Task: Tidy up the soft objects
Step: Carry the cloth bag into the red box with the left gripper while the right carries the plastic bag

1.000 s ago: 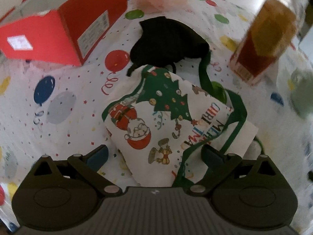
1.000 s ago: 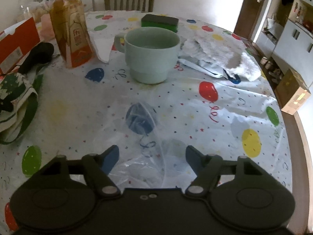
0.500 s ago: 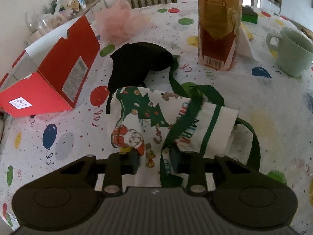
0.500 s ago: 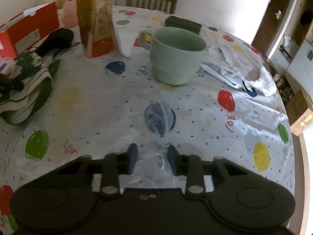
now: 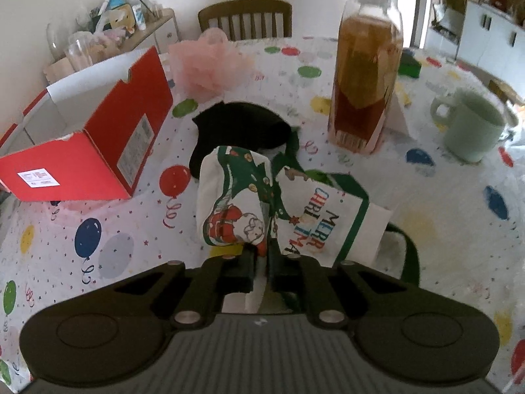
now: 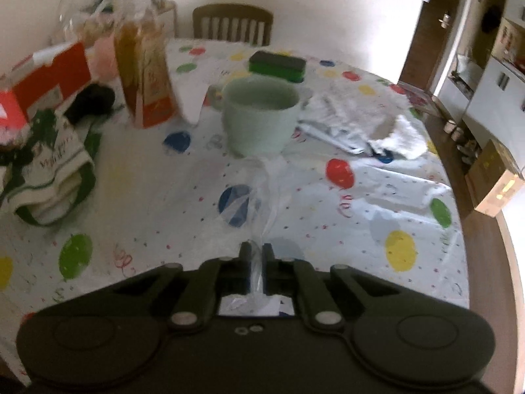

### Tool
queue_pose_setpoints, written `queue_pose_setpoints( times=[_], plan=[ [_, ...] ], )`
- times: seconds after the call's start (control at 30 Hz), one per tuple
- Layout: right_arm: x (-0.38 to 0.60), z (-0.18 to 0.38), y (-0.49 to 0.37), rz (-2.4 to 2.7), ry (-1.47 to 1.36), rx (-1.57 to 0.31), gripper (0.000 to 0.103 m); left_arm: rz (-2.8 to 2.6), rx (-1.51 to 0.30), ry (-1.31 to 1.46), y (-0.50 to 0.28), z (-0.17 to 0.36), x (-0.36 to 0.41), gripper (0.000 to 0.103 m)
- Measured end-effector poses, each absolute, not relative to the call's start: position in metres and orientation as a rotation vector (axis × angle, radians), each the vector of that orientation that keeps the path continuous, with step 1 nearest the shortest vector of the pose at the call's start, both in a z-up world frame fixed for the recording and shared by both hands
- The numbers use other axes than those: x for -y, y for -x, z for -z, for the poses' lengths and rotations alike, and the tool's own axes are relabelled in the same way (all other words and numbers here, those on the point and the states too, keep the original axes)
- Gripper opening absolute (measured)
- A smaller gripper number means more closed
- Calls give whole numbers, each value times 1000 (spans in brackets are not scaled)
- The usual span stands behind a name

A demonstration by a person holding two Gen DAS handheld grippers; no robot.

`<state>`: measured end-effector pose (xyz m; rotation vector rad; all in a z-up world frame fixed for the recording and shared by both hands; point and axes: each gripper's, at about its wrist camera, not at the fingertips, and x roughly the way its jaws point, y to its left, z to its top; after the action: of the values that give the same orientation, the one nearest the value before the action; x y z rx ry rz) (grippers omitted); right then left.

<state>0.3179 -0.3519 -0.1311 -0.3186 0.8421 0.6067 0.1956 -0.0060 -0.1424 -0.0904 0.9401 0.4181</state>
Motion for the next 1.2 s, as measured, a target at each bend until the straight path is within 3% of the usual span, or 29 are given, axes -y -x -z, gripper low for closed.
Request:
queue_pose_setpoints(
  times=[0.7, 1.2],
  plan=[
    [325, 51, -305, -760, 226, -712, 5, -352, -779, 178, -163, 75, -6, 7],
    [233, 6, -287, -841, 242, -685, 6, -269, -691, 209, -144, 18, -80, 7]
  ],
)
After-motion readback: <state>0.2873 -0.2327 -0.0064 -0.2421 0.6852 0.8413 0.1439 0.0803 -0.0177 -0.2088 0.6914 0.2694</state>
